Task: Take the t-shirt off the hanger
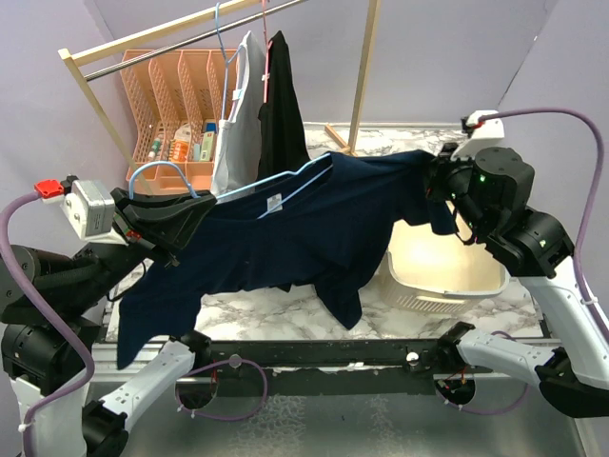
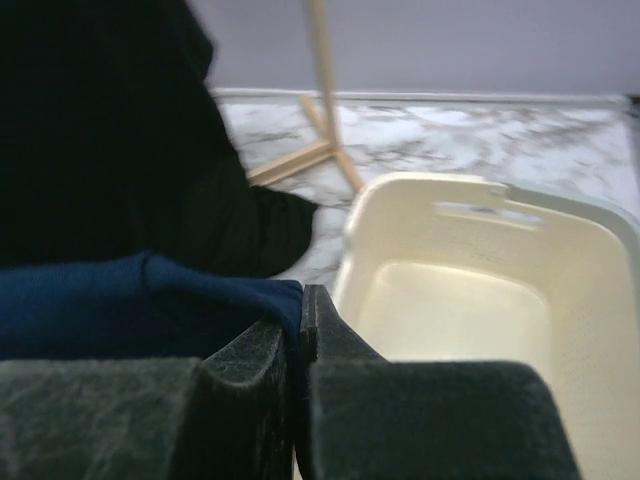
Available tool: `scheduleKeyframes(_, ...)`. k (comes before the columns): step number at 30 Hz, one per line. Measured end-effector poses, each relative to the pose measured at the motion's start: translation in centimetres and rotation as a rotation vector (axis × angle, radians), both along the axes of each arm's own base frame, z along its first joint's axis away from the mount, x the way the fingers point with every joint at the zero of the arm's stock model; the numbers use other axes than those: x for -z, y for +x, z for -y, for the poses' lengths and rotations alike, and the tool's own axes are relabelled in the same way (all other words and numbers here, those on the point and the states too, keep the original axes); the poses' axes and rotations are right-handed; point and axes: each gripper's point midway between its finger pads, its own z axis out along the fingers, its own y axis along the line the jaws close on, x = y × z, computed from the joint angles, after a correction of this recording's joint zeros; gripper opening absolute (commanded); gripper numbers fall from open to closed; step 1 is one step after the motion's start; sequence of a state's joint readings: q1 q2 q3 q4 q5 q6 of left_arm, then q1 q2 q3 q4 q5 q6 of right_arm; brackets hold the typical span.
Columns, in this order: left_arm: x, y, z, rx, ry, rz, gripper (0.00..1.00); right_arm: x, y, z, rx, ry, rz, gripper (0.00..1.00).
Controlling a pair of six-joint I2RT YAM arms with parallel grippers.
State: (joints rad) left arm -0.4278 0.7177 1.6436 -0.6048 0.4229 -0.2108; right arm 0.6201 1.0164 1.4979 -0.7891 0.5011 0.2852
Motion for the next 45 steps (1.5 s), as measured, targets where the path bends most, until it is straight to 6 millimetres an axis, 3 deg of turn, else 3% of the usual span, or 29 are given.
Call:
scheduleKeyframes(2, 0.2, 0.1, 0.0, -0.004, -0.01, -0.001, 0.0, 0.1, -0.1, -1.9, -0.113, 0.0, -0.001, 0.01)
scheduleKeyframes(6, 0.6, 0.7, 0.3, -0.001, -0.035, -0.005, 0.0, 1.9, -1.3, -7.9, -0.452, -0.002, -0.07, 0.01)
scheduleKeyframes(11, 0.1, 1.3, 0.6, 0.003, -0.069, 0.002, 0.0, 6.5, -2.2, -13.0, -0.722, 0.001, -0.226, 0.01)
scheduleKeyframes(16, -0.8, 1.0, -0.4, -0.041, -0.095, 0.03, 0.0, 10.5, -2.5, -13.5, -0.751, -0.016, -0.333, 0.01)
scheduleKeyframes(25, -3.0, -1.5, -4.1, -0.167, -0.182, 0.121, 0.0, 12.5, -2.5, -12.6, -0.707, -0.034, -0.367, 0.01)
scheduleKeyframes(28, -3.2, -1.6, -4.0, -0.16, -0.19, 0.125, 0.0, 13.2, -3.0, -13.0, -0.74, -0.023, -0.38, 0.11)
scheduleKeyframes(31, -2.9, -0.8, -3.2, -0.132, -0.19, 0.111, 0.0, 12.8, -4.4, -13.6, -0.823, -0.003, -0.369, 0.29)
scheduleKeyframes(34, -2.1, 0.4, -1.6, -0.081, -0.18, 0.086, 0.0, 10.8, -6.0, -13.7, -0.892, 0.019, -0.306, 0.41)
scheduleKeyframes(41, 2.0, 5.4, 3.8, 0.077, -0.092, -0.055, 0.0, 3.9, -9.6, -11.9, -0.952, 0.056, -0.075, 0.46)
scheduleKeyframes(45, 4.4, 7.0, 7.1, 0.227, -0.011, -0.13, 0.0, 1.0, -11.8, -11.0, -0.991, 0.071, 0.018, 0.48)
